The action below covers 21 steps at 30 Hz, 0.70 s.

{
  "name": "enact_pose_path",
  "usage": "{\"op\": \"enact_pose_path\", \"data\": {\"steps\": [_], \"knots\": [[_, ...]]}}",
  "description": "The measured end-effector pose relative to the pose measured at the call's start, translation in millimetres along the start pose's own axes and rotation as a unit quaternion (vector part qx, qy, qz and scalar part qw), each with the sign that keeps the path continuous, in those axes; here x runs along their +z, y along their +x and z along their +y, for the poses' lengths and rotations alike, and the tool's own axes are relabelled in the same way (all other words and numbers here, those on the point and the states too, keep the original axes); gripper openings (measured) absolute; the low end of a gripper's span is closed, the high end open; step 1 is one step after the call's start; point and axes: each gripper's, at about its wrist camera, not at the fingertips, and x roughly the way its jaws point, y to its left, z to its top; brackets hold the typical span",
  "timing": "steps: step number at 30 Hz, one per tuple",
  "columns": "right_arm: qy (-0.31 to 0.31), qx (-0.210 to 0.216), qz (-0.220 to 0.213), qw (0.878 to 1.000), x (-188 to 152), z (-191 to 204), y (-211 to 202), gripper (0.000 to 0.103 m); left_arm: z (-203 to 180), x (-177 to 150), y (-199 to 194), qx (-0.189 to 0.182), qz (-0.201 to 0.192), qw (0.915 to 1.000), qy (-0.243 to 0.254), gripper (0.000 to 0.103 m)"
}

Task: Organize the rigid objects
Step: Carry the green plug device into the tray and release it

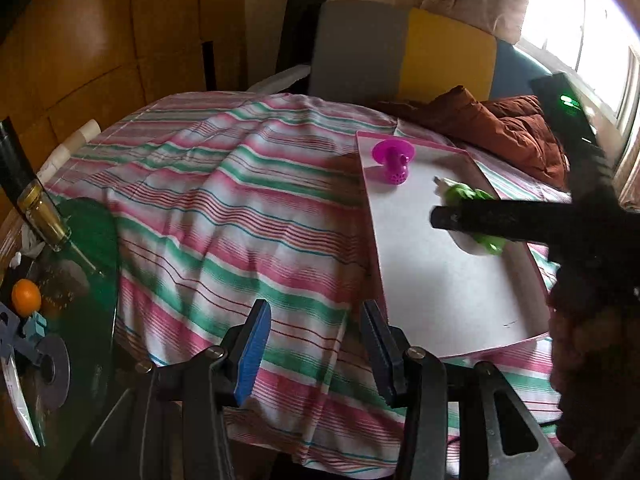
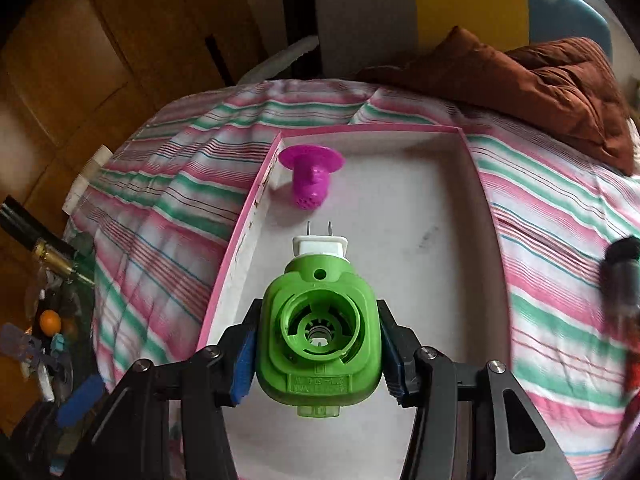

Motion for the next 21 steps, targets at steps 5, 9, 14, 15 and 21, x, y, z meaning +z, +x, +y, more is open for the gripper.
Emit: {"op": "enact_pose_path", "data": {"steps": [5,9,14,15,21], "knots": [[-0.005,0.0,0.02,1.0,11.9,10.0,24.3,0.053,5.2,-0.1,4.3,0.004,0.006,1.0,-0.004,0.046],[-0.005,0.017,0.011,1.0,18.1,13.2,23.4,0.054,6.4,1.0,3.3,0.008,0.001,1.0,-0.004,0.046],[-0.016,0.02,-0.015,1.0,8.7,11.8,0.6,0.058,6.5,0.7,1.9,0.009,0.0,0.9999,-0.007,0.046],[-0.018,0.018,-0.022,0.999,5.7,10.7,-5.3,0.059,5.3,0.3,1.4,0.008,0.0,0.9999,-0.005,0.046],[-0.028,-0.004,-0.056,0.998,-14.0,1.9,-35.6,0.066,-3.0,-0.3,-3.2,0.004,-0.004,1.0,0.005,0.046]]}}
